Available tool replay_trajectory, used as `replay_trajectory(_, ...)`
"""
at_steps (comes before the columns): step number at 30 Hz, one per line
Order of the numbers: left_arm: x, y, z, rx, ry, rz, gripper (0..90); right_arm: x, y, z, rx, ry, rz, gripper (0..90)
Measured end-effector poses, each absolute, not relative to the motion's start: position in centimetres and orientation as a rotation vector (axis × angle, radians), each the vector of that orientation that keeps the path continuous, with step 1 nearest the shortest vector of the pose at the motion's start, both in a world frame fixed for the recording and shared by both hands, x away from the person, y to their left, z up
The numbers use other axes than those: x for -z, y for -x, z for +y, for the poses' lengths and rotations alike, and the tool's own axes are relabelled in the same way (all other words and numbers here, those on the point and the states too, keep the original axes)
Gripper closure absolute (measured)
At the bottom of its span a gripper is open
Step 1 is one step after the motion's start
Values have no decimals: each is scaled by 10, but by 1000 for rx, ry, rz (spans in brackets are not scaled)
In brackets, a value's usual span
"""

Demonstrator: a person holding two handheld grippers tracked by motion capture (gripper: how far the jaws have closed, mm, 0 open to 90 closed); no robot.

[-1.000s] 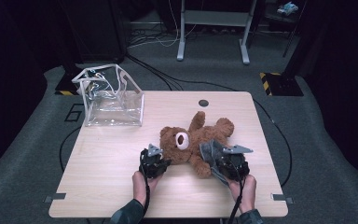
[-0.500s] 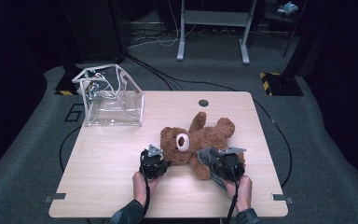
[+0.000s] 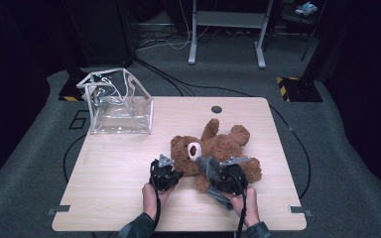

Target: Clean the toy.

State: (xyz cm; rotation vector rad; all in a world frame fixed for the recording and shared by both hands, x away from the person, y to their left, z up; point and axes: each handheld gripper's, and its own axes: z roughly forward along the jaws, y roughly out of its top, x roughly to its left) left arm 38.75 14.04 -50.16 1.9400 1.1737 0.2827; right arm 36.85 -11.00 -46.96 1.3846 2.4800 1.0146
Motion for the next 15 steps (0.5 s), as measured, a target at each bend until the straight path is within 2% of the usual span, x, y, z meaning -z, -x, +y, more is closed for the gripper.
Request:
replay_trajectory(7,501,-388,141,-285,-1943,1164,821,445,-356,-123,-1053,-1397,2396,739)
replay_trajectory(8,501,-388,142,-279,-1952,1161,821,432,-361,-127,-1075,-1401,2334,739)
replay_trajectory(12,501,-389,142,-276,-1948,1160,821,416,-377,-124,-1104,-1414,2261,733)
replay_trajectory(15,501,-389,141,-280,-1946,1163,822,419,-392,-112,-1087,-1443,2284,729)
